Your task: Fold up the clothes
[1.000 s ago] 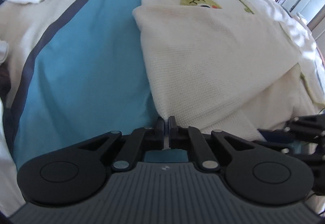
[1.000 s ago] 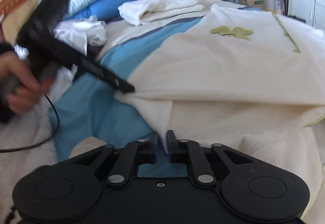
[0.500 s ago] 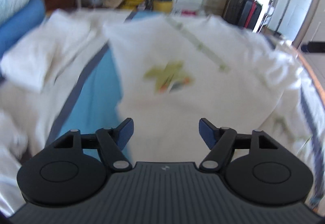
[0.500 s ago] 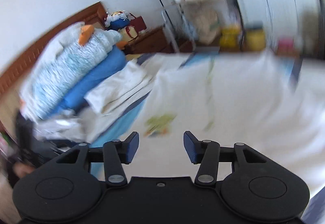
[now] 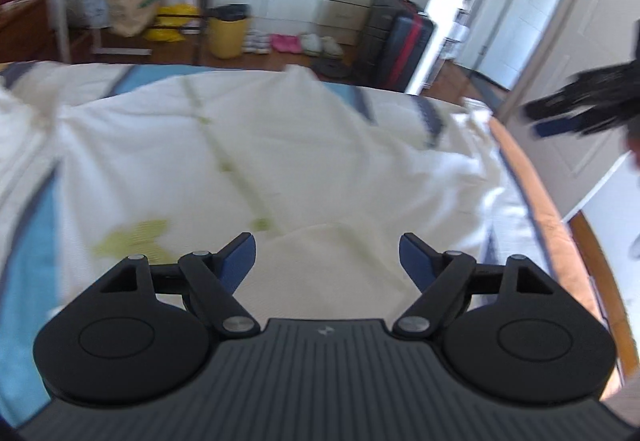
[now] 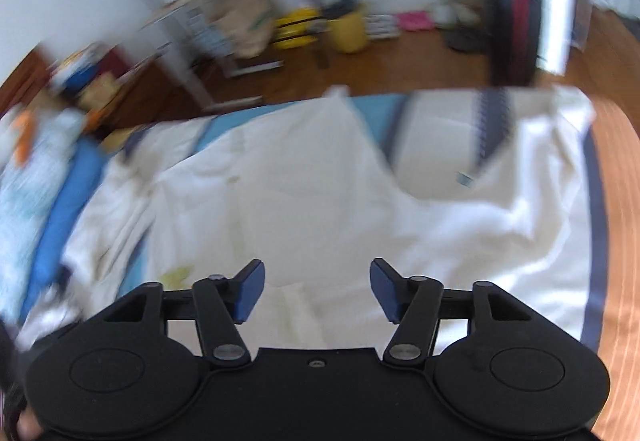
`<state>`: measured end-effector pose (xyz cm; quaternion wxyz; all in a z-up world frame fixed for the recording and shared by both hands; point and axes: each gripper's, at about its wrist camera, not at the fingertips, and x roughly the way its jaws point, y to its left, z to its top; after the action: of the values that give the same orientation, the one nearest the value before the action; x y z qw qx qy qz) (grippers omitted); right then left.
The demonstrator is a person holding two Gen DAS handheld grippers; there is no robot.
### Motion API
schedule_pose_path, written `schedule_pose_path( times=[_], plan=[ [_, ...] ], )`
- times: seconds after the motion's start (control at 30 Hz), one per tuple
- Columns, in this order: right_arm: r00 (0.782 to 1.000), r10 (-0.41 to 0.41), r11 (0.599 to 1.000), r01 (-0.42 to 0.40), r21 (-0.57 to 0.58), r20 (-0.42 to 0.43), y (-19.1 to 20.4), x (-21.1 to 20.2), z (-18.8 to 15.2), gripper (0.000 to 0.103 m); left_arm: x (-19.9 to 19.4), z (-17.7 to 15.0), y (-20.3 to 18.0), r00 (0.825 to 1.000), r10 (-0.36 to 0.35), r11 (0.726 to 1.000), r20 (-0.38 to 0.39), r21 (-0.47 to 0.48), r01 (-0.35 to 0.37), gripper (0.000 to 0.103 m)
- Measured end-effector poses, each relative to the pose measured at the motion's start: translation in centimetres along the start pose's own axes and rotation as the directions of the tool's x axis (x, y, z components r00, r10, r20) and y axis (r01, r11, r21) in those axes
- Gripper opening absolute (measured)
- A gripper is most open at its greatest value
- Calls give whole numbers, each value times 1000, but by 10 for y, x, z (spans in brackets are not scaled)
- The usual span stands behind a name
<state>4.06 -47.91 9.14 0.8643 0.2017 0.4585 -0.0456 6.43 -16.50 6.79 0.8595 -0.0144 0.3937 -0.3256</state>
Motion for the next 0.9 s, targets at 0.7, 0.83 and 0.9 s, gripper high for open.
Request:
schedule_pose_path(
  times=[0.7,0.83,0.9],
  plan=[
    [965,-222,953,186,239,136,-181,85,-22,64,223,11,-139,986,-65,997,-155,-56,57,79],
    [960,-205,897,108,428,188,-210,73,-24,64,247,14,-152,983,-16,998,-185,-57,6,79],
    [957,-182,879,56,473,226,-218,69,-20,64,253,15,-156,980,30,996,-196,-76,-46,78]
  ],
)
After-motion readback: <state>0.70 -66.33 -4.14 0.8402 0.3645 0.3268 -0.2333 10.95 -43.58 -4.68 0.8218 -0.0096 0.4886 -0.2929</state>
